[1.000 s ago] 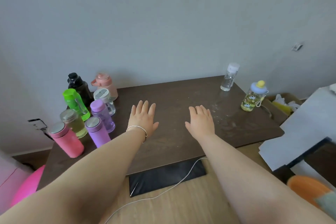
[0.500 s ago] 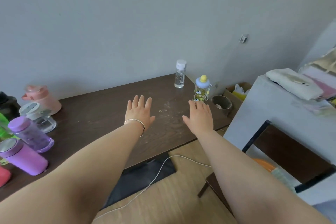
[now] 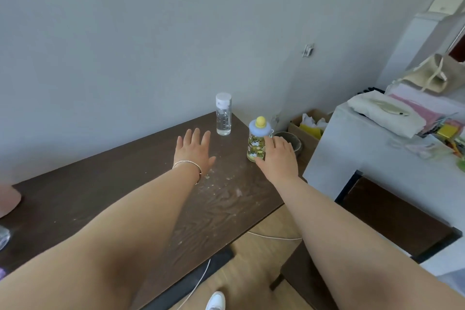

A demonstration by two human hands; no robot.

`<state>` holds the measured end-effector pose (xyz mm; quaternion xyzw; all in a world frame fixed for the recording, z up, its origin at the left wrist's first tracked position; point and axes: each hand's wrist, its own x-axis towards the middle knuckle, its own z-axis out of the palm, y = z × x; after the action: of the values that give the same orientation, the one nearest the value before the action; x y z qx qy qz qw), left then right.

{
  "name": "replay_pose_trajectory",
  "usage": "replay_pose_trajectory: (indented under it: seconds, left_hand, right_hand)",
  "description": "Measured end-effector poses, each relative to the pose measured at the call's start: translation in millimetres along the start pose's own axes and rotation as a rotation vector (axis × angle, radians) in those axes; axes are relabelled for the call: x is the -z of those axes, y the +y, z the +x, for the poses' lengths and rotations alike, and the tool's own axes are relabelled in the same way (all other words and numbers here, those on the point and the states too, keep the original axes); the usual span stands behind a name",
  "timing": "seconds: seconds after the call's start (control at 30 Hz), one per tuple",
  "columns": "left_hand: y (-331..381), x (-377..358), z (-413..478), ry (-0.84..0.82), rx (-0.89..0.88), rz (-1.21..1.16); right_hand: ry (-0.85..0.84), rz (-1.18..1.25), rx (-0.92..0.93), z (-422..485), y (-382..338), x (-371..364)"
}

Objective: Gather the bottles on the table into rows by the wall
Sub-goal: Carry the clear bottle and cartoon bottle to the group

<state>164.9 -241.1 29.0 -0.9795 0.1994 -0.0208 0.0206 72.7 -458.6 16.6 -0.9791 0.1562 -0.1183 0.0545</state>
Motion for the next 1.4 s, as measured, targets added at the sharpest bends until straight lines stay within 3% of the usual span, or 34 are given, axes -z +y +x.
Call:
replay_pose_trajectory:
  seconds: [0.33,0.57,1.07,1.4]
  left_hand:
    - [-8,-15,149,0.023,-0.112,-0.045]
    - [6,-29,227,0.017,-0.122,-0.081]
    - [39,-77,318,-0.092,0.217,-0.643]
    - [42,-92,319,0.049,0.257,-0.79]
  right_hand:
    - [0.028,0.092,-0.149,104,10,-41]
    - [-0.079,0.159,-0.202,144,20,-75]
    - [-0.002,0.487,-0.137,157,47,-122]
    - [-0.001,0.494,-0.156,172,52,-121]
